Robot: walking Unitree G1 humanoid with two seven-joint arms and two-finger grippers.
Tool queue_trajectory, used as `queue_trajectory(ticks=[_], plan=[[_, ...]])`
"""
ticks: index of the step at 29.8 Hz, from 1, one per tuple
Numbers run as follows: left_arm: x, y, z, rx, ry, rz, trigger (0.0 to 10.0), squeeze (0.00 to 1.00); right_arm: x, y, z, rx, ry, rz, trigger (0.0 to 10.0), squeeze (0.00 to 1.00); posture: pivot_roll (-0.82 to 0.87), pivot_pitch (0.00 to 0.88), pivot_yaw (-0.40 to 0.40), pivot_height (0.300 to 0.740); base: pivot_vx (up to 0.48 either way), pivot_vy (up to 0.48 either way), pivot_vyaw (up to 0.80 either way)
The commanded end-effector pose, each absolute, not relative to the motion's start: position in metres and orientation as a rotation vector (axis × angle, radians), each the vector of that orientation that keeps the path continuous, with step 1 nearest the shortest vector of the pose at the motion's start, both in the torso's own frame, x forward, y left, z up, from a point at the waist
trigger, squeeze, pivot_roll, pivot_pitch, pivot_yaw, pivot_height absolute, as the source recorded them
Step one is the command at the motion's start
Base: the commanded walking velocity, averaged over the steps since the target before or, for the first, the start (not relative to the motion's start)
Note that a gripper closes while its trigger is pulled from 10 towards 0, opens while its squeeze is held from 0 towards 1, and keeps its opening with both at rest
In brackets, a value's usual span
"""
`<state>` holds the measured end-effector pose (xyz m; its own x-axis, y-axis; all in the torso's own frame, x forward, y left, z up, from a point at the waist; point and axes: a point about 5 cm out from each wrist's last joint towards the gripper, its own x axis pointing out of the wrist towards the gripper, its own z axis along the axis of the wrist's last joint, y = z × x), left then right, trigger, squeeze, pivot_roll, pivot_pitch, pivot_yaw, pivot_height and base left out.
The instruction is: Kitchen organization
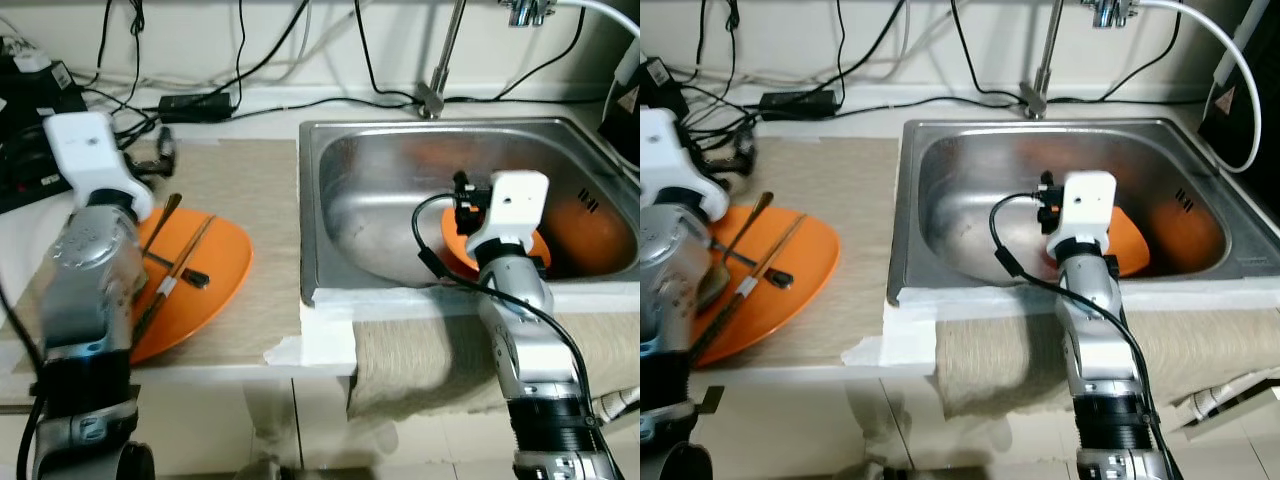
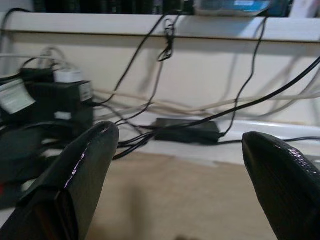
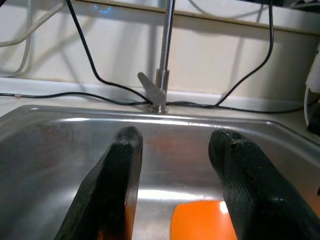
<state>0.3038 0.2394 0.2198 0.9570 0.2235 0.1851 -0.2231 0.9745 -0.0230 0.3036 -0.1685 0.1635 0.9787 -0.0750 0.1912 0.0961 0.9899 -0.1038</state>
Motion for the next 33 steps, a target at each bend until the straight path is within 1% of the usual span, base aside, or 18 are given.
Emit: queue_trajectory(ticks=[1,2,3,11,15,17,21,23,25,26,29,33], plan=[[0.302,0.238,0.218,-0.003,-0.188,0.245,10.0,0.00,0.303,-0.166,0.168,-0.101,-0.219,-0.083,10.0,0.00,0.04,0.000,0.027,0.740,0.000,0.000,0.00],[0.301,0.229,0.205,-0.033,-0.152,0.218,10.0,0.00,0.304,-0.162,0.166,-0.094,-0.216,-0.056,10.0,0.00,0.04,0.000,0.025,0.740,0.000,0.000,0.00],[0.301,0.226,0.203,-0.021,-0.152,0.212,10.0,0.00,0.304,-0.161,0.166,-0.087,-0.220,-0.049,10.0,0.00,0.04,0.000,0.025,0.740,0.000,0.000,0.00],[0.297,0.221,0.204,0.019,-0.161,0.189,10.0,0.00,0.302,-0.165,0.168,-0.060,-0.224,-0.059,10.0,0.00,0.03,0.000,0.038,0.740,0.000,0.000,0.00],[0.300,0.219,0.210,0.064,-0.156,0.158,10.0,0.00,0.302,-0.164,0.166,-0.062,-0.216,-0.058,10.0,0.00,0.03,0.000,0.039,0.740,0.000,0.000,0.00],[0.304,0.220,0.211,0.069,-0.135,0.140,10.0,0.00,0.302,-0.162,0.165,-0.062,-0.214,-0.052,10.0,0.00,0.03,0.000,0.040,0.740,0.000,0.000,0.00],[0.312,0.235,0.216,0.061,-0.082,0.159,10.0,0.00,0.304,-0.159,0.163,-0.062,-0.207,-0.039,10.0,0.00,0.04,0.000,0.041,0.740,0.000,0.000,0.00],[0.313,0.236,0.216,0.070,-0.073,0.158,10.0,0.00,0.304,-0.159,0.162,-0.062,-0.205,-0.038,10.0,0.00,0.04,0.000,0.041,0.740,0.000,0.000,0.00],[0.319,0.245,0.220,0.095,0.005,0.163,10.0,0.00,0.305,-0.157,0.161,-0.059,-0.198,-0.030,10.0,0.00,0.05,0.000,0.040,0.740,0.000,0.000,0.00],[0.319,0.245,0.220,0.095,0.005,0.163,10.0,0.00,0.305,-0.157,0.161,-0.059,-0.198,-0.030,10.0,0.00,0.05,0.000,0.040,0.740,0.000,0.000,0.00],[0.325,0.250,0.222,0.103,0.080,0.154,10.0,0.00,0.306,-0.154,0.160,-0.058,-0.192,-0.018,10.0,0.00,0.05,0.000,0.040,0.740,0.000,0.000,0.00],[0.330,0.248,0.224,0.119,0.138,0.113,10.0,0.00,0.306,-0.152,0.158,-0.057,-0.185,-0.012,10.0,0.00,0.05,0.000,0.043,0.740,0.000,0.000,0.00]])
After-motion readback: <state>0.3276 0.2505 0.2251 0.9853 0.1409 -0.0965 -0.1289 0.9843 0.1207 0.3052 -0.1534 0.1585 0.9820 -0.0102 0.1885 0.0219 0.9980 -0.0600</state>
